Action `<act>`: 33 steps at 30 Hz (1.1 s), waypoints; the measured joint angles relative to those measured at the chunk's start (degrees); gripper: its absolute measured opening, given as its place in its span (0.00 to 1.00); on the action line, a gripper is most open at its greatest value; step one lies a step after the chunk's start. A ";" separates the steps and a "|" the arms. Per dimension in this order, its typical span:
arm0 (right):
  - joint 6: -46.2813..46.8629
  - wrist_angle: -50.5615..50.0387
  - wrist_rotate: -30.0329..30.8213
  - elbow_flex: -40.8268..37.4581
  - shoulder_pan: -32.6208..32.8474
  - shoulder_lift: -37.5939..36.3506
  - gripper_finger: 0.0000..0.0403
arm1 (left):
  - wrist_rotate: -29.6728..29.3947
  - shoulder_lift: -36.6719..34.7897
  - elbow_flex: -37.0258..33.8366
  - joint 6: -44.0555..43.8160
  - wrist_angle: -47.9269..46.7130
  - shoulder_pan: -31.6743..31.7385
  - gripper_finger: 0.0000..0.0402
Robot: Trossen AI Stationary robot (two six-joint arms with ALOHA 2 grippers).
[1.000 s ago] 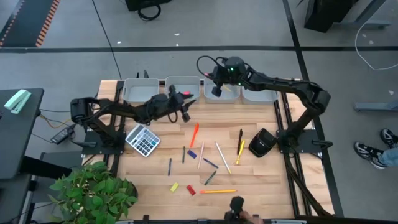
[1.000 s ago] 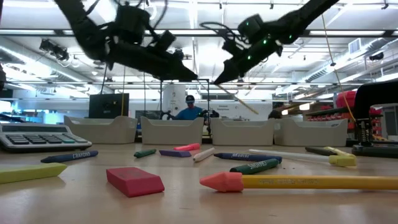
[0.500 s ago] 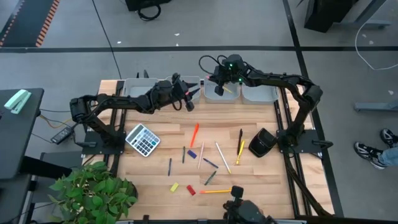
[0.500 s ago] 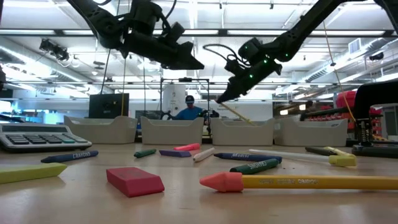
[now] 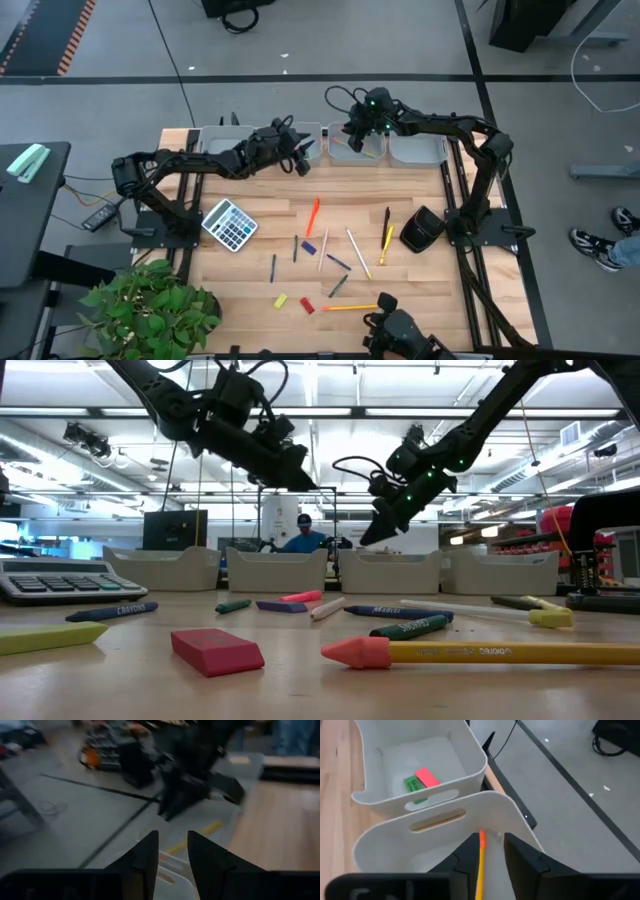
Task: Sort crayons/erasers/pens/pencils in bins
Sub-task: Put the top yellow pencil into the gray bin, then put the black pen into the gray bin
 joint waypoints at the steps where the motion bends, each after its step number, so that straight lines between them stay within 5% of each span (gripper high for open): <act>1: 0.11 0.29 -0.08 0.00 0.00 0.00 0.27 | -0.45 0.00 0.00 0.00 1.57 0.47 0.28; 15: 10.56 -9.27 -0.28 0.02 2.55 -6.82 0.30 | 3.71 0.00 4.26 3.08 2.33 6.36 0.27; 25: 19.39 -33.65 13.01 0.02 17.06 -7.80 0.30 | 14.23 0.38 4.28 4.05 -2.61 9.34 0.29; 33: 40.10 -52.13 13.75 0.02 26.06 -7.78 0.30 | 14.55 0.24 4.26 9.10 -8.87 9.13 0.25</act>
